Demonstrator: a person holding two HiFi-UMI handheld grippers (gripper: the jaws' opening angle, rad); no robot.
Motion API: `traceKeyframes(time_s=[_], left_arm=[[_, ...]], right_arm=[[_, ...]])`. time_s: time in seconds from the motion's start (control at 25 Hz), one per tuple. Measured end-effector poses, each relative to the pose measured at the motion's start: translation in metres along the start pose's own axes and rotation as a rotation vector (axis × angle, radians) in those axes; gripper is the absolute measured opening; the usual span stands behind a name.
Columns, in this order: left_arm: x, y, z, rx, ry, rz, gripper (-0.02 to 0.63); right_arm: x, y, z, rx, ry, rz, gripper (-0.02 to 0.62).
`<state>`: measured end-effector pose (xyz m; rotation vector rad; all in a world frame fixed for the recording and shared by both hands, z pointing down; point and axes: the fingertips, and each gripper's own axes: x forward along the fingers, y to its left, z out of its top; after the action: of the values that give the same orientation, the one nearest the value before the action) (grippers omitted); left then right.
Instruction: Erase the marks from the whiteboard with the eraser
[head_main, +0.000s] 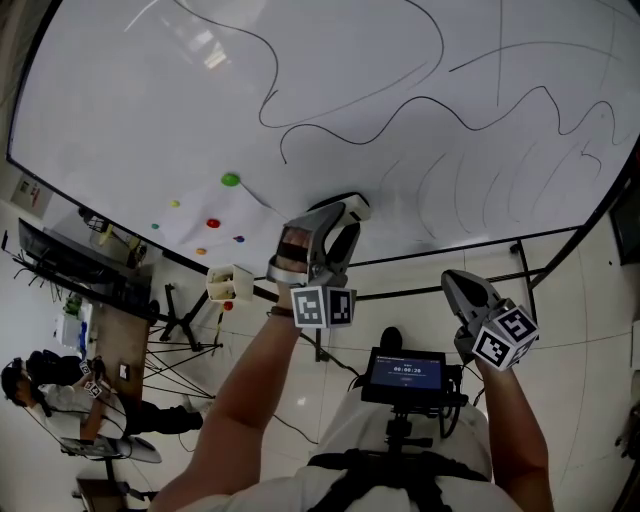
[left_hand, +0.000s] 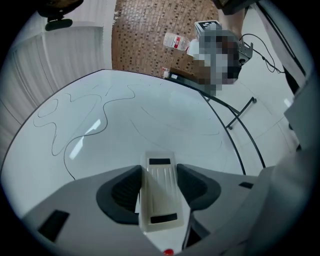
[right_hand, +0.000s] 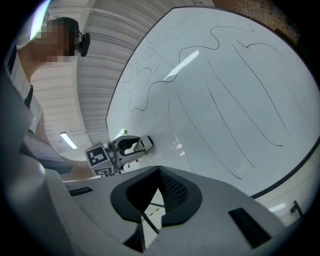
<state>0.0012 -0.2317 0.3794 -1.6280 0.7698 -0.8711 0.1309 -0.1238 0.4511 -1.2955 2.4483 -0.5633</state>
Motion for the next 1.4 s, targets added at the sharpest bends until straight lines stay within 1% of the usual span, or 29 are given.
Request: traceKeyframes(time_s=[0.32, 0.48, 0.64, 0.84, 1.0, 1.08, 1.16, 1.24, 1.32, 1.4], left_arm=[[0.004, -0.046, -0.019, -0.039, 0.006, -0.084, 0.242], [0.005, -0.059, -0.025, -0.065, -0.004, -0.114, 0.242], [0.008, -0.072, -0.027, -0.124, -0.017, -0.141, 0.244], [0.014, -0.098, -0.030, -0.201, -0.022, -0.206, 0.244], [0.013, -0.103, -0.029, -0.241, -0.031, -0.242, 0.244], [0.010, -0.095, -0.029, -0.233, -0.032, -0.224, 0.245], [0.005, -0.079, -0.031, -0.208, -0.024, -0.164, 0.244], [0.001, -0.063, -0.034, -0.160, -0.017, -0.102, 0.244], [0.001, -0.061, -0.037, -0.115, -0.018, -0.087, 0.245], [0.003, -0.066, -0.038, -0.098, -0.021, -0.087, 0.244]], right_arm=[[0.011, 0.001, -0.006, -0.007, 0.020, 0.008, 0.018], [0.016, 0.001, -0.011, -0.004, 0.037, 0.009, 0.018], [0.019, 0.000, -0.014, -0.005, 0.044, 0.009, 0.018], [0.019, -0.005, -0.017, -0.005, 0.050, -0.008, 0.018], [0.015, -0.009, -0.014, -0.006, 0.046, -0.028, 0.018], [0.014, -0.010, -0.011, -0.007, 0.041, -0.032, 0.018], [0.015, -0.012, -0.008, -0.011, 0.037, -0.033, 0.018], [0.015, -0.014, -0.009, -0.011, 0.036, -0.034, 0.018], [0.016, -0.016, -0.012, -0.007, 0.041, -0.036, 0.018], [0.016, -0.015, -0.016, -0.002, 0.047, -0.037, 0.018]])
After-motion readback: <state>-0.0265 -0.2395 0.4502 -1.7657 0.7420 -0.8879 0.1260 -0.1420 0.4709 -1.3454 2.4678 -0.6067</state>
